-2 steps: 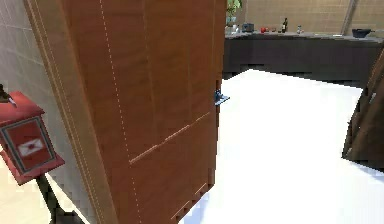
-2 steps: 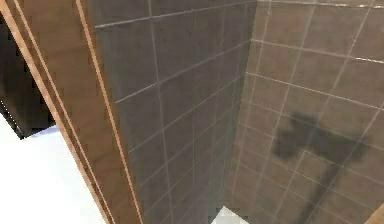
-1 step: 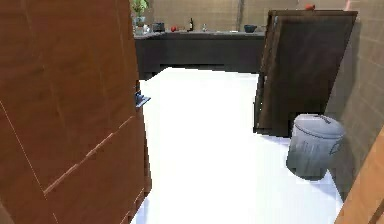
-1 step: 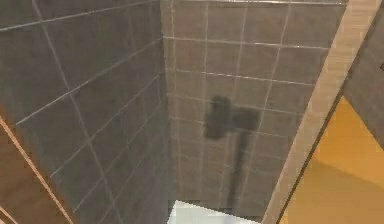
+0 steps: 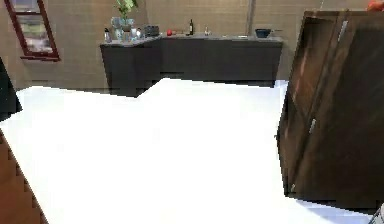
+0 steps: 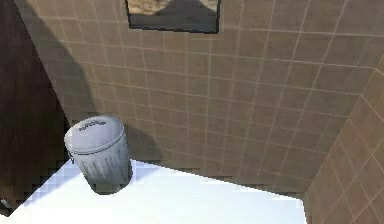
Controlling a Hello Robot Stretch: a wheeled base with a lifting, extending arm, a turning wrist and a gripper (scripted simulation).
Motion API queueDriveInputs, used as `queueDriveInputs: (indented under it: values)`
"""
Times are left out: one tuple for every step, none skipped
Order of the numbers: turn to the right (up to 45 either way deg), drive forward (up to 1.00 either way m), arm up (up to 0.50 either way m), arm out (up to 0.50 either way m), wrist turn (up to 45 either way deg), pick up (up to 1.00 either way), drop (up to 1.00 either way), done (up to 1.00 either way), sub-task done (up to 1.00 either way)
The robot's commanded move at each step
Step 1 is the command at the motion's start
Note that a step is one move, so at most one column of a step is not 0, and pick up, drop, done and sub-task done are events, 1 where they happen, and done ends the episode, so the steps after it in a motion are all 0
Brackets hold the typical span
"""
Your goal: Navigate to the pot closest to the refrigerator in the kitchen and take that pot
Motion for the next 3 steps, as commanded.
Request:
queueDriveInputs:
  values:
    - [9.0, 0.00, 0.00, 0.00, 0.0, 0.00, 0.00, 0.00, 0.00]
    - [0.0, 0.25, 0.00, 0.00, 0.0, 0.00, 0.00, 0.00, 0.00]
    - [-27.0, 0.00, 0.00, 0.00, 0.0, 0.00, 0.00, 0.00, 0.00]
